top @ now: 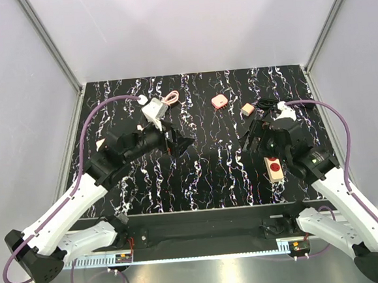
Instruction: Insert the plug
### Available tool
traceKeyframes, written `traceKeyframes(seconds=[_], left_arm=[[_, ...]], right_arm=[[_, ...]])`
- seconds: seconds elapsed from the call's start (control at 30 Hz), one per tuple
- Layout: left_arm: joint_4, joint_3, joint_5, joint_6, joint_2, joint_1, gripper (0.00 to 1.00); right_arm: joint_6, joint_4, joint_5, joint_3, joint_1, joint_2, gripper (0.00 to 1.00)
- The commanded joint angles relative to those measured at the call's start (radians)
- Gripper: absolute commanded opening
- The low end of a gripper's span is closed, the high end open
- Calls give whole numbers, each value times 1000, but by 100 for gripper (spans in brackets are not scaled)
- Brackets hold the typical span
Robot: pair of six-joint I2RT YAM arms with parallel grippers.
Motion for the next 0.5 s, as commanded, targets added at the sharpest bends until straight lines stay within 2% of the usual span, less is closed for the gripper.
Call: traceKeyframes(seconds=[0.0,0.07,0.17,0.2,0.27,0.3,0.37,0.47], left_arm=[[30,50,-30,15,-23,-2,99],[20,51,-62,8,-15,-2,99],[-3,71,-112,-15,-3,-2,99],[-9,76,-140,-23,-3,-2,99],[-13,74,-146,-22,-15,-2,99],[-13,71,-161,-19,-24,-2,99],[-10,57,-194,-14,-44,-2,99],[-9,51,-249,-17,-57,-2,99]], right_arm=[[-25,79,-3,31,-4,11,100],[-45,119,12,24,-4,17,100],[-181,227,86,11,-4,62,100],[-265,265,159,8,-4,115,100],[-313,358,283,23,-7,195,100],[-368,381,352,71,-13,295,100],[-428,418,349,132,-35,403,100],[-539,492,211,230,-125,679,100]])
